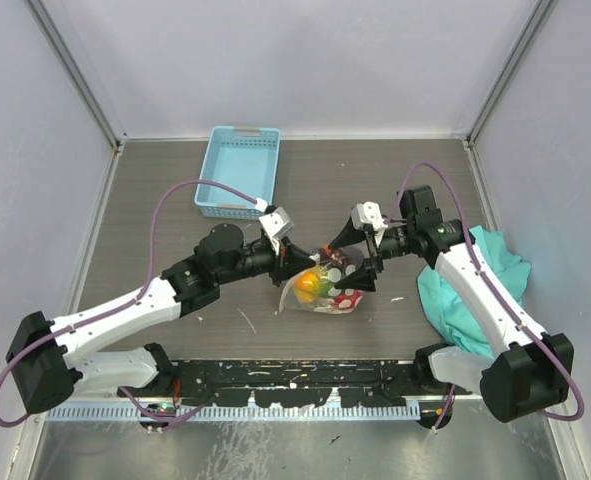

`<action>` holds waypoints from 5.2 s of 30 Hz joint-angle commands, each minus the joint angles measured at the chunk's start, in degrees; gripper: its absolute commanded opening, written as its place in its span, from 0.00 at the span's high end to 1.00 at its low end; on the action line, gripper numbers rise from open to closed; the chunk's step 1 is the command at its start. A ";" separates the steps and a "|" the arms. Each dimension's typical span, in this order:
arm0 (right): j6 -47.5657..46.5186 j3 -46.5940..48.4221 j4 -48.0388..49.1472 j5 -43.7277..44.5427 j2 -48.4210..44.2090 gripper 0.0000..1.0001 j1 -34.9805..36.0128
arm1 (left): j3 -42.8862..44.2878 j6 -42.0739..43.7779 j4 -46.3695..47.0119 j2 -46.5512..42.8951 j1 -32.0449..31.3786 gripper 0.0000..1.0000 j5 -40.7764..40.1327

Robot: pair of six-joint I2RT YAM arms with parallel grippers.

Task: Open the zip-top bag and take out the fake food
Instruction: Unzip the zipper food storage bag at the center of the board.

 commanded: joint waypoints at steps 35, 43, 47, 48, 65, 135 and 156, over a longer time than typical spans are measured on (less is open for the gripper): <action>-2.02 5.42 0.56 2.95 0.35 0.18 2.83 | -13.60 -4.03 31.01 -5.70 0.88 1.00 2.03; -2.64 3.08 2.14 3.03 0.40 0.36 0.92 | -14.62 -3.57 29.78 -8.03 1.23 1.00 1.96; -1.07 0.92 5.68 5.52 0.36 0.44 2.13 | -14.57 -3.58 29.80 -7.74 1.26 1.00 2.16; -0.67 0.70 6.18 6.07 0.51 0.45 2.47 | -14.53 -3.63 29.87 -7.72 1.28 1.00 2.15; 0.13 2.62 5.55 12.01 1.13 0.99 3.68 | -17.49 -2.96 28.04 -11.80 1.64 1.00 -2.12; 12.82 4.39 9.89 0.79 1.13 0.99 6.57 | -16.79 -1.02 22.23 -10.61 2.18 1.00 2.58; 12.10 4.63 9.01 0.39 0.91 0.99 4.55 | -19.08 -0.16 21.05 -13.33 2.24 1.00 0.73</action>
